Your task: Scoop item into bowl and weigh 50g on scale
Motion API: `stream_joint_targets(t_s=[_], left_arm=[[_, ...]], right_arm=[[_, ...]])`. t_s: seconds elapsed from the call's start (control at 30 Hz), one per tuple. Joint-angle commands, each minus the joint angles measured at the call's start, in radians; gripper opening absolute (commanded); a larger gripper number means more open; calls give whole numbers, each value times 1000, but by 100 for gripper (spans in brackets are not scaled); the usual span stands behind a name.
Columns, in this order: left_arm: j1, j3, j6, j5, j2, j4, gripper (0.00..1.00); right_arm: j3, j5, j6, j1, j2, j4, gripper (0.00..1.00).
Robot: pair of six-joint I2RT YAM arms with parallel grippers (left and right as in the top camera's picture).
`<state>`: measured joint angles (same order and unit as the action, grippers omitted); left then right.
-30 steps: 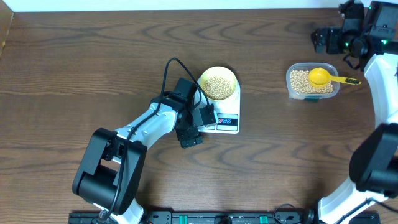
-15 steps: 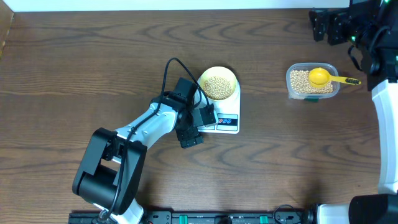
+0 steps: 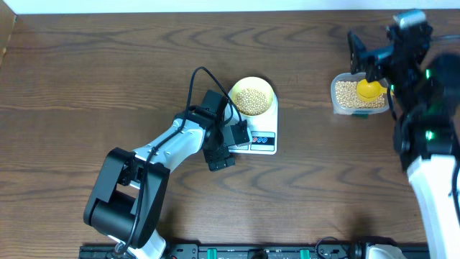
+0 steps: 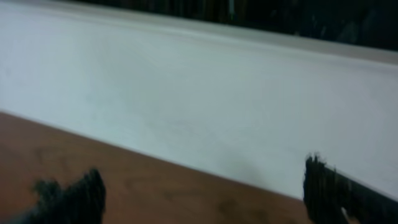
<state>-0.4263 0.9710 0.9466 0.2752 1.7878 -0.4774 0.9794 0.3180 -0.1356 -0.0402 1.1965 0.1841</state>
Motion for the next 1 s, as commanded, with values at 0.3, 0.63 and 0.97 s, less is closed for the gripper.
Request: stream_joint_targets(t_s=[0.3,0.63,0.97], left_arm=[[-13,-17,29,19,55,-3,98],[-13,-17,29,19,55,-3,97],[-13,-17,29,19,55,-3,98]], right_arm=[[-415,6,-1,55,-272,402,99],[-631,6,-1,55,-500,483,99],[-843,6,-31,55,-715,628,99]])
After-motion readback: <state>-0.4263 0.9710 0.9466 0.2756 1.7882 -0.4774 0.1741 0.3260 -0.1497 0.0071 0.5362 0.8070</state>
